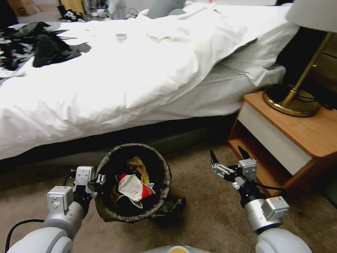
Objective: Pick up the trash bin, then pick up the garbage from the floor and place it into the trash bin.
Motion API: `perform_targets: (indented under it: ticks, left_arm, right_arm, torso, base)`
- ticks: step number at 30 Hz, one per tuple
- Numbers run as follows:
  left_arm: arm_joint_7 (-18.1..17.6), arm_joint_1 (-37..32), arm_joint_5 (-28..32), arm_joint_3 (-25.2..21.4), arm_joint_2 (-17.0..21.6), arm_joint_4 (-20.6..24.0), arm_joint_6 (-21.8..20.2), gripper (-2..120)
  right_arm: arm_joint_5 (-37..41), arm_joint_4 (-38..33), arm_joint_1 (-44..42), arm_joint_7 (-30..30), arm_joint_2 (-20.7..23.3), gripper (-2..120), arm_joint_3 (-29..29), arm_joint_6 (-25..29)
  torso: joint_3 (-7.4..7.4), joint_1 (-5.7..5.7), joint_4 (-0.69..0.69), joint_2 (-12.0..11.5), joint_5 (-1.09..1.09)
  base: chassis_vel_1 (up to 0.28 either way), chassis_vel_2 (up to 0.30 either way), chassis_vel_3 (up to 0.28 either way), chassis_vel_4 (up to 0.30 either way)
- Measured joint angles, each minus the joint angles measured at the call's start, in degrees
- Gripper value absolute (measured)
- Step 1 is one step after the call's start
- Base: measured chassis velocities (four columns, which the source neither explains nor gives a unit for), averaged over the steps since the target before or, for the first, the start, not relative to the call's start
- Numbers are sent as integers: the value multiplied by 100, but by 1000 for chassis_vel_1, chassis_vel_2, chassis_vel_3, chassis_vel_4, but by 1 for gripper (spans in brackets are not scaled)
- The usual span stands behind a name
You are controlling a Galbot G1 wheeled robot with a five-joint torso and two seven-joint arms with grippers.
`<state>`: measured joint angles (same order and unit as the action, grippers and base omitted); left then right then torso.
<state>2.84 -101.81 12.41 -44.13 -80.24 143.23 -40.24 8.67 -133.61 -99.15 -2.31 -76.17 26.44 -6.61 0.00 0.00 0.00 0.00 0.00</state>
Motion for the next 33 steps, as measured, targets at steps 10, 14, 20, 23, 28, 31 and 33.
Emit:
perform_targets:
  ticks: [10,14,20,23,28,31,33]
  left_arm:
    - [3,-12,1,-11,-21,0,5,3]
    - [4,-19,2,-13,-15,0,8,3]
    - [5,-37,2,-12,-10,0,9,3]
    - [5,-46,1,-10,-10,0,9,3]
    - [4,-60,1,-15,-1,0,9,3]
    - [4,-60,1,-16,6,0,9,3]
    - [4,-60,2,-16,9,0,9,3]
  right_arm:
    - [32,70,4,-2,35,100,11,10]
    - [39,113,-10,-2,28,100,3,21]
    - [74,173,-26,-2,58,100,12,39]
    - [95,202,-32,2,78,100,37,43]
    - [141,213,-48,76,97,100,94,41]
    - [159,213,-48,108,103,100,113,31]
    - [170,213,-48,136,107,100,131,22]
  torso:
    - [0,0,0,0,0]
    - [0,0,0,0,0]
    - [0,0,0,0,0]
    - [0,0,0,0,0]
    - [0,0,-1,0,0]
    - [0,0,-1,0,0]
    - [0,0,0,0,0]
  base:
    - [83,77,80,79]
    - [82,72,84,90]
    - [78,70,82,81]
    - [84,77,80,78]
    - [79,71,56,67]
    - [69,77,59,74]
    - [72,92,82,74]
